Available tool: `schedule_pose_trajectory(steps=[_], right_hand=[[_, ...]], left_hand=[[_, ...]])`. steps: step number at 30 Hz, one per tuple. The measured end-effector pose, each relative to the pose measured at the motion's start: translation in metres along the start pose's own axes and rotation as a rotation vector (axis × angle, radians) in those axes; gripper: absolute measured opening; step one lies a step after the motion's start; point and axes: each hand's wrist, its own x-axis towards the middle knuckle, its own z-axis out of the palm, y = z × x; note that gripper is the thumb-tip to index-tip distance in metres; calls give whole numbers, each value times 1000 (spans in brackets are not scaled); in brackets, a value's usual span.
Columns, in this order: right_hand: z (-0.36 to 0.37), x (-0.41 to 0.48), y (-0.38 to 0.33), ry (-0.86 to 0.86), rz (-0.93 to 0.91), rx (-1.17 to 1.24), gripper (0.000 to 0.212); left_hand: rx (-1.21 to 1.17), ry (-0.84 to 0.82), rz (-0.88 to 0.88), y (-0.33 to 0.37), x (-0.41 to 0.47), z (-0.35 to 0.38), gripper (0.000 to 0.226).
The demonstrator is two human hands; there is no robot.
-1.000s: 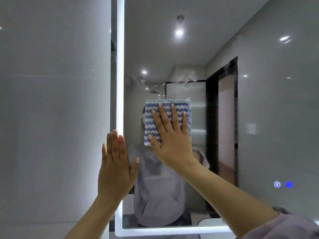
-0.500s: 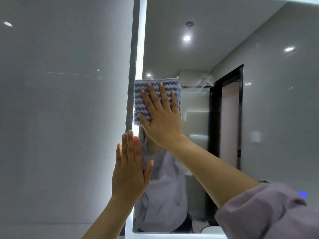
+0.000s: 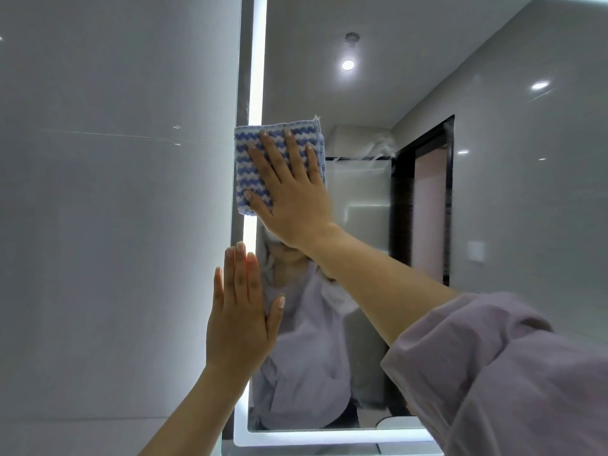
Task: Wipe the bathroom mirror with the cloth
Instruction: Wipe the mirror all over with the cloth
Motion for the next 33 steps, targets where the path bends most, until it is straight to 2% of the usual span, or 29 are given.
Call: schedule_pose_trajectory(steps=[7, 23, 33], right_hand=[[-4, 2, 25, 29, -24, -45, 67], [-17, -80, 208, 84, 337, -41, 71], [-15, -83, 200, 115, 478, 18, 68]], left_hand=[[33, -6, 21, -2, -1, 2, 79], [46, -22, 42, 0, -4, -3, 80], [33, -14, 49, 0, -4, -4, 78]])
